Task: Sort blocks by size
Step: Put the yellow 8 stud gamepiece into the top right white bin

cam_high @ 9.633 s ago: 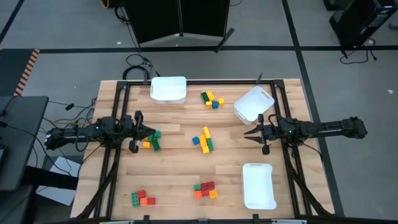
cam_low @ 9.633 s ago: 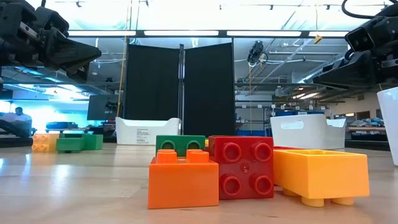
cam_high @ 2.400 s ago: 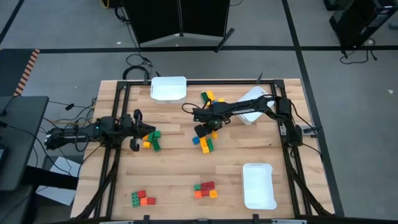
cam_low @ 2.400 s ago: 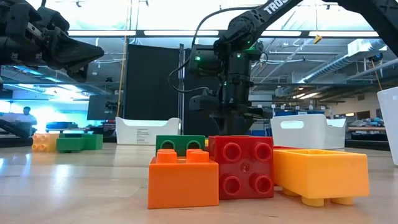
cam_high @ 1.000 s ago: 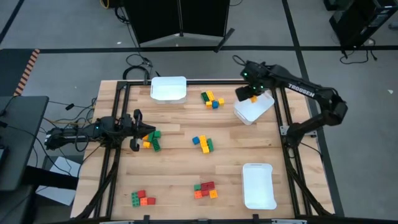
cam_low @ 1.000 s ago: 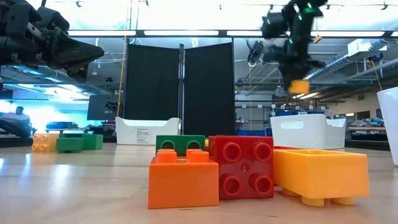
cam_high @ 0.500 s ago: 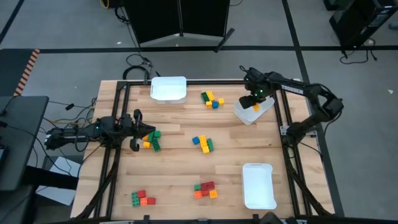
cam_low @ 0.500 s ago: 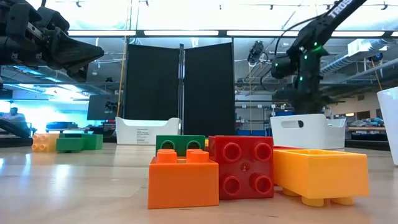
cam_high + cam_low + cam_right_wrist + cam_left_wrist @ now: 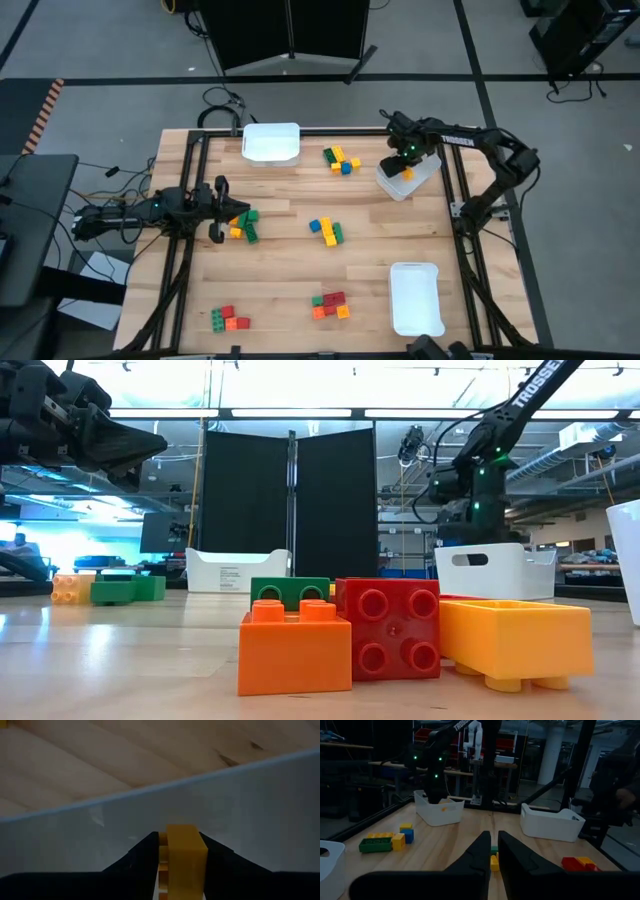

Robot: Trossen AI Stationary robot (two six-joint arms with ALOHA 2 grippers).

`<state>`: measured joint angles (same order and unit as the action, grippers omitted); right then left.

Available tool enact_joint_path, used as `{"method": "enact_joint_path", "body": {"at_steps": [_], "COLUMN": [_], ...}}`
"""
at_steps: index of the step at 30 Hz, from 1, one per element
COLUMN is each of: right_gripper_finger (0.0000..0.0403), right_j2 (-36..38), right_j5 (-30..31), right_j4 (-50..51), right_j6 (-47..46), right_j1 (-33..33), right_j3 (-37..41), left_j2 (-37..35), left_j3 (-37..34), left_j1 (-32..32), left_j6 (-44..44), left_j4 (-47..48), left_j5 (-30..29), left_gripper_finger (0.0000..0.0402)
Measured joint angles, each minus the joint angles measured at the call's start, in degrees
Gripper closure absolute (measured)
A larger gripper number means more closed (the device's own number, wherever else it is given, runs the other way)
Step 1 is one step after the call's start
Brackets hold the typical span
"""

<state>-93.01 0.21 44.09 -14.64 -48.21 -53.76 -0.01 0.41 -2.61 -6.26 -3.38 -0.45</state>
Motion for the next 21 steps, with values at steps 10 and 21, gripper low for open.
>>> {"method": "enact_joint_path", "body": {"at_steps": [10,21], "right_gripper_finger": [0.0263,0.0240], "right_j2": [-1.21,-0.58], "right_j5": [-0.14,-0.28], "right_j4": [-1.26,0.21], "right_j6": [1.23,1.15], "right_j1": [-0.11,-0.24], "right_j3": [0.02,0.02], "left_j2": [0.00,0.00], "left_j3": [0.02,0.01], "left_j1": [-0.02,-0.01], "left_j6": [-0.01,0.00], "left_j4": [0.00,-0.01], "left_j5": [0.00,0.01], "left_gripper_finger": [0.0357,0.0357]}}
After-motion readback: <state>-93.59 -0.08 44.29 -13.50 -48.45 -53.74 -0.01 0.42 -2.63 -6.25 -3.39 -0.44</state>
